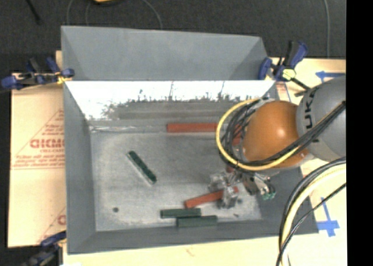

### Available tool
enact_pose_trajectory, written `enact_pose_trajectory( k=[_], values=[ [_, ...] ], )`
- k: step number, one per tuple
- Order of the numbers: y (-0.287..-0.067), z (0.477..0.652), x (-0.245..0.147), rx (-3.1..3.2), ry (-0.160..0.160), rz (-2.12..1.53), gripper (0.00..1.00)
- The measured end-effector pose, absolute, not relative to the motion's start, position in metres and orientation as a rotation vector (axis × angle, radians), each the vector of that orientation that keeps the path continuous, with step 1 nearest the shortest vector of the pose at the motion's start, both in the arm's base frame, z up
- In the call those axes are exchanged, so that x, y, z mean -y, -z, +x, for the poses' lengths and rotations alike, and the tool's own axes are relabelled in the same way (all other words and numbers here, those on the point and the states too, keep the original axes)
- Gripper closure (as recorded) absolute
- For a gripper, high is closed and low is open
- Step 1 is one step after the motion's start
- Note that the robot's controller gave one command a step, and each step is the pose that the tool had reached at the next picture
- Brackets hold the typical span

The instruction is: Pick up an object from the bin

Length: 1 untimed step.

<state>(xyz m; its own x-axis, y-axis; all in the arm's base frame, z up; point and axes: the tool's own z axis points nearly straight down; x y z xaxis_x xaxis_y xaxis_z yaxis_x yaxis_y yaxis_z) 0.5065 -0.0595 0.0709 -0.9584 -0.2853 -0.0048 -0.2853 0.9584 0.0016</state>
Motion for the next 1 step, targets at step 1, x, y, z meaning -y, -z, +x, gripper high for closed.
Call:
enact_pose_trajectory(
  k=[1],
  values=[
    [-0.0708, 0.5065, 0.0594, -3.105, -0.004, -0.450, 1.00]
  ],
)
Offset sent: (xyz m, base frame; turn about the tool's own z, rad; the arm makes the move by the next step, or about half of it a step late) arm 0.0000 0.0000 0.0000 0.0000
